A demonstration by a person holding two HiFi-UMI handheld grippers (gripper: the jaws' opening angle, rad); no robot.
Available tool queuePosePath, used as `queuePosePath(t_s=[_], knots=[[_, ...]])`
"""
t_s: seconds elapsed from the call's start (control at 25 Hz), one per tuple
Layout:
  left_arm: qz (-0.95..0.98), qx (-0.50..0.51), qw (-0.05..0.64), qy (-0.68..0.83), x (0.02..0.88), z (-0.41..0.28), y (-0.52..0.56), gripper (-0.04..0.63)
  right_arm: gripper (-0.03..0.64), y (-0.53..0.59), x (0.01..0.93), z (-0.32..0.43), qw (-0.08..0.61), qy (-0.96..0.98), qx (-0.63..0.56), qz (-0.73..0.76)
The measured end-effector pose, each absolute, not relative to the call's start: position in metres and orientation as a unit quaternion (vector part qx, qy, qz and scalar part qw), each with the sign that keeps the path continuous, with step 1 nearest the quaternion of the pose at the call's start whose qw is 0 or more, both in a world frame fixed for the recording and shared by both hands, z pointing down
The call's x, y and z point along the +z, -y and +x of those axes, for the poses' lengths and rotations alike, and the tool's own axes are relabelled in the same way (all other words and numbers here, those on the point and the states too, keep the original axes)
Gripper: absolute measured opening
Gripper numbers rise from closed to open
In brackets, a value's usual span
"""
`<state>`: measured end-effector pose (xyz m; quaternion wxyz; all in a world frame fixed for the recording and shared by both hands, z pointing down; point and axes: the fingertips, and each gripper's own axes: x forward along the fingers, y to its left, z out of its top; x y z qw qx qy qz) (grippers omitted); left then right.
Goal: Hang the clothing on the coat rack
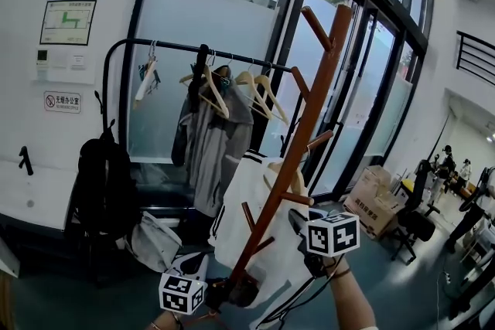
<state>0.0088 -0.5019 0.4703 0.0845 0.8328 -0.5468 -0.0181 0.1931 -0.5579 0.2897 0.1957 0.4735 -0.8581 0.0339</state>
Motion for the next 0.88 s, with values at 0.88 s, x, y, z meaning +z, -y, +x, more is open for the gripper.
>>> queuePosePath(t_s=[0.88], knots=[[0.852,-0.022,0.065,0.519,0.454,0.02,0.492,0.008,0.188,0.549,0.283,0.195,0.207,0.849,-0.007,0.486]])
